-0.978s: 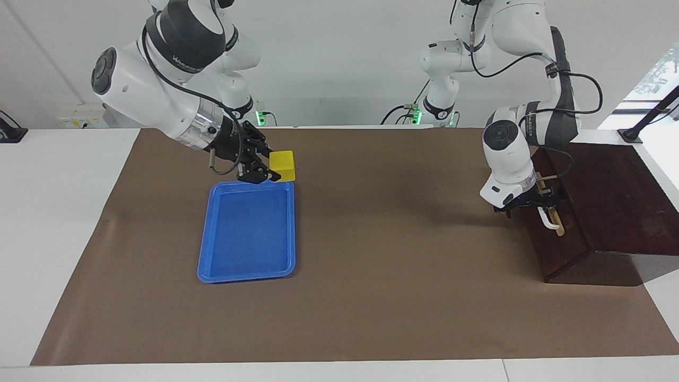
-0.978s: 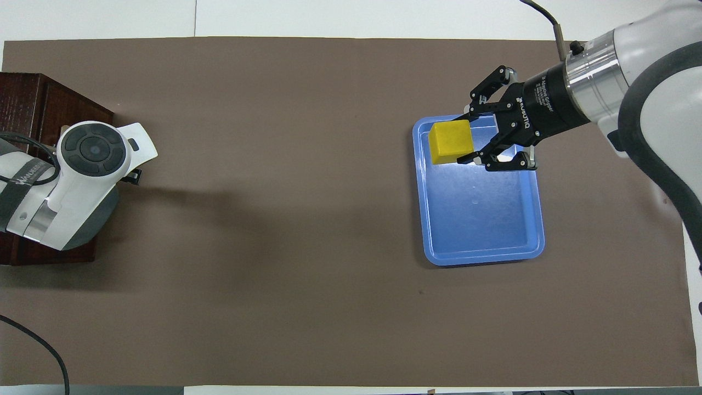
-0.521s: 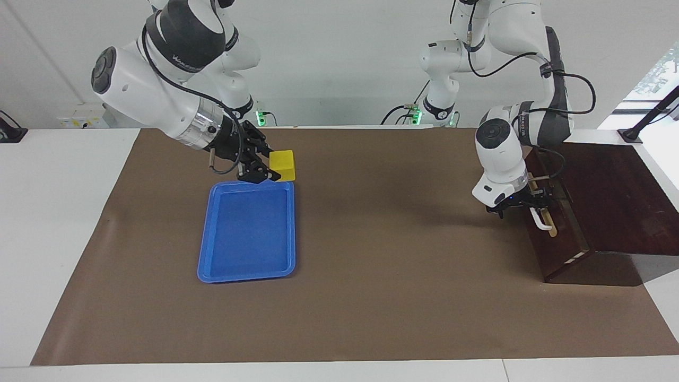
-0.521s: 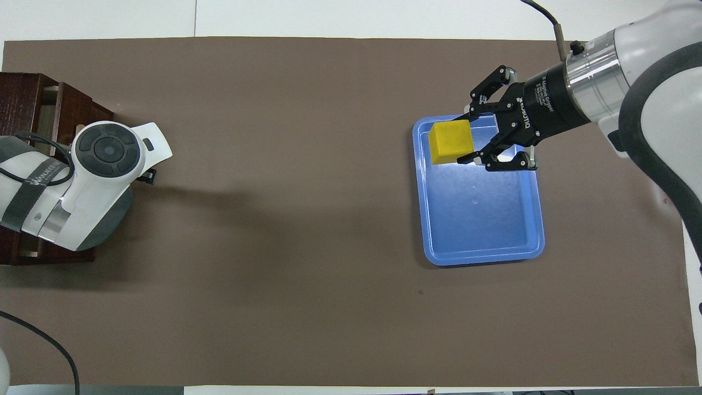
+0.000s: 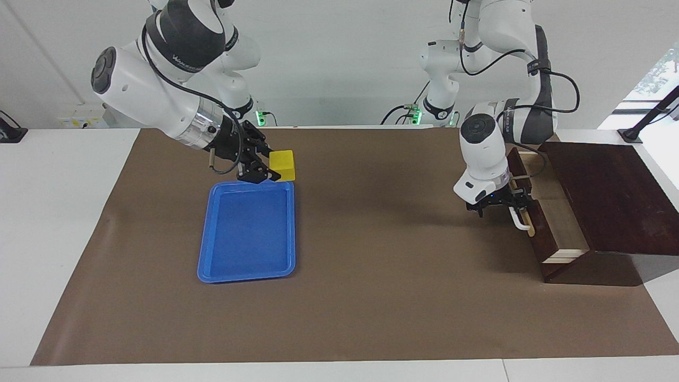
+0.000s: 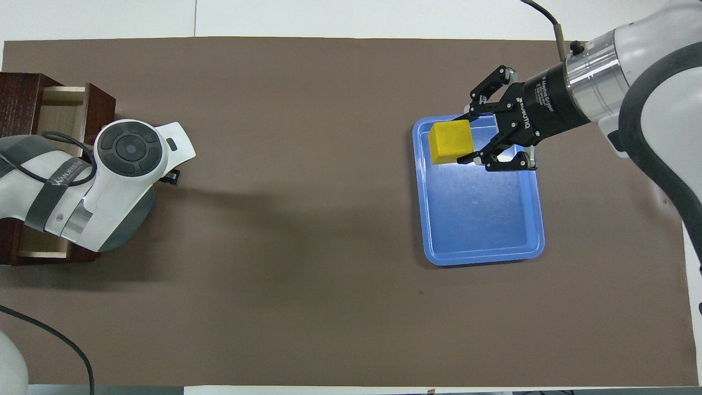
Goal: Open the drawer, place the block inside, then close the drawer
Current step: 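Pull the wooden drawer open with the left gripper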
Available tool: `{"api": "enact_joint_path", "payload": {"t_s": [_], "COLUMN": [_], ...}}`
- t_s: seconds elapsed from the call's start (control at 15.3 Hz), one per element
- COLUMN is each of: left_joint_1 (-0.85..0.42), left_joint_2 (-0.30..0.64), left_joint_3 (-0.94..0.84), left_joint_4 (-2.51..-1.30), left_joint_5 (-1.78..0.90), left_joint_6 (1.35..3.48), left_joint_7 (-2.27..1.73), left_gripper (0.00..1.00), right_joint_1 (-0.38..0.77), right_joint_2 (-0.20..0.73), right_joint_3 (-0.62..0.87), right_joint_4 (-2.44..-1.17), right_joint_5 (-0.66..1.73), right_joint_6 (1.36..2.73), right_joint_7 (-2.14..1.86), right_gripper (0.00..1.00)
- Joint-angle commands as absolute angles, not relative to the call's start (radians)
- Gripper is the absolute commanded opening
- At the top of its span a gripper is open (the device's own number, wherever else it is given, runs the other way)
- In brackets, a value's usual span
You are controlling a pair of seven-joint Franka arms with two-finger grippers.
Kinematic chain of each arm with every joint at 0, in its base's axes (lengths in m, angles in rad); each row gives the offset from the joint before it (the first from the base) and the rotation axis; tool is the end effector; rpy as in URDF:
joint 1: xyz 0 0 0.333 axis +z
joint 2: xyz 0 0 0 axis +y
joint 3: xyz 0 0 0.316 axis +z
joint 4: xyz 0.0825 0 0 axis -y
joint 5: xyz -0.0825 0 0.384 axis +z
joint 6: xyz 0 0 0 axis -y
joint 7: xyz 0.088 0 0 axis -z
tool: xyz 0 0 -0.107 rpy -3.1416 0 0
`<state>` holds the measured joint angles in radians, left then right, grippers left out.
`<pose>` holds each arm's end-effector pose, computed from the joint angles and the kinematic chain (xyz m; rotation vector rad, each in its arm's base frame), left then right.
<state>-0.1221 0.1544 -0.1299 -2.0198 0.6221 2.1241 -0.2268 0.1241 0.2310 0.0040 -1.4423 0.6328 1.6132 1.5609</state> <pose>0.5689 -0.1177 0.3784 -2.5992 0.4877 -0.1021 0.6137 0.1403 0.5723 -1.9768 1.8056 0.7082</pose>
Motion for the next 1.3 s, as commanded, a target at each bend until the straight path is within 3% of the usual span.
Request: {"api": "enact_joint_path", "payload": {"t_s": [0.0,1.24], "left_joint_1": [-0.167,-0.224], "left_joint_2": [0.173,0.172], "left_joint_3": [-0.129,-0.129], "left_joint_4": [-2.008,-2.008], "left_joint_5": [0.583,0.574], "left_joint_6": [2.114,2.109], "left_joint_7": [-0.232,-0.225], "left_gripper": [1.0,1.0], "right_joint_1": [0.121,0.118], "right_joint_2": [0.201,0.199], "right_joint_3": [0.009,0.009], "right_joint_4": [-1.477,-1.477], "right_joint_5": [0.626,0.626], "right_joint_6": [1.634,1.632], "right_joint_7": [1.582,1.577], "right_gripper": [0.0,0.0]}}
